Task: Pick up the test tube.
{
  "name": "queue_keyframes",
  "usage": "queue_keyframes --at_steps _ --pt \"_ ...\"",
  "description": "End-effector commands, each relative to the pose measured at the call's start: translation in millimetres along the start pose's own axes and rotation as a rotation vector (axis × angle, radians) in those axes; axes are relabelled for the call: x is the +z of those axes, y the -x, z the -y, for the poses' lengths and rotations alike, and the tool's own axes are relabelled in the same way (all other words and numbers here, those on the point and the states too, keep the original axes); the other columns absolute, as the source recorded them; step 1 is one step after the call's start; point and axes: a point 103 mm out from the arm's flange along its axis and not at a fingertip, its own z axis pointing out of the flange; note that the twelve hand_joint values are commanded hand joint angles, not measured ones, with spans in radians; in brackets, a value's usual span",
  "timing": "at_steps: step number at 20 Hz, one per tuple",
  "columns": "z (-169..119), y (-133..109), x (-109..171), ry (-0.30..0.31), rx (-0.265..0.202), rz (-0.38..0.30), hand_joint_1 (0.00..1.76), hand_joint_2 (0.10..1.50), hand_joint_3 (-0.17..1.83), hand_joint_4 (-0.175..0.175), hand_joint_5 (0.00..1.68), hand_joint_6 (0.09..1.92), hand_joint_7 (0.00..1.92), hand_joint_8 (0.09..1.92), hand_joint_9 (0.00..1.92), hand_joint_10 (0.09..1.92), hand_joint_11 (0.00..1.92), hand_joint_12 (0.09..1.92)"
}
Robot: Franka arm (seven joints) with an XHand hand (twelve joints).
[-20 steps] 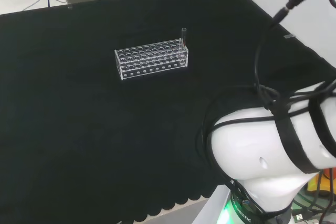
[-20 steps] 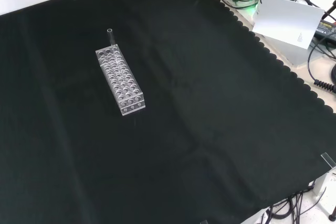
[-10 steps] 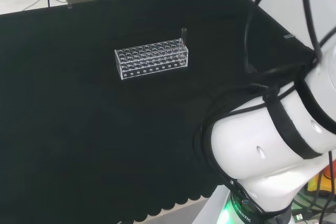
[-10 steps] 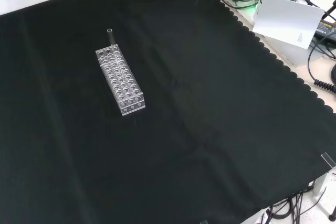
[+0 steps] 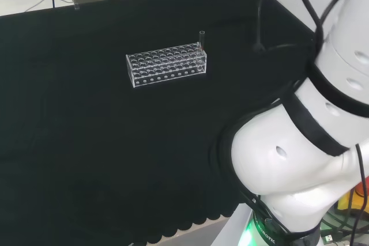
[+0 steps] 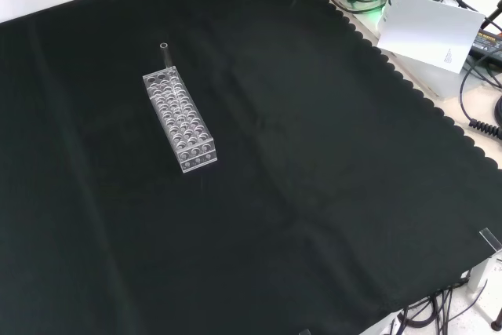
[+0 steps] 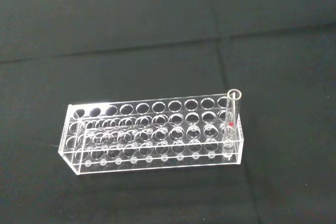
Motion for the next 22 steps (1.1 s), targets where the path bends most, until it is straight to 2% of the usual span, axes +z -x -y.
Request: queue_keyframes --at_steps 1,11,22 --pt "-36 19 26 -0.067 0.008 -0.055 0.72 0.75 0.47 -0.048 0.35 0.09 0.22 0.83 0.2 0.94 0.11 1.57" --pt "-69 27 54 -0.121 0.02 -0.028 0.8 0.7 0.56 -0.066 0.43 0.09 0.35 0.83 0.34 0.9 0.21 1.53" --pt "-82 36 86 -0.186 0.036 -0.051 0.87 0.66 0.62 -0.086 0.49 0.09 0.51 0.83 0.49 0.85 0.31 1.48"
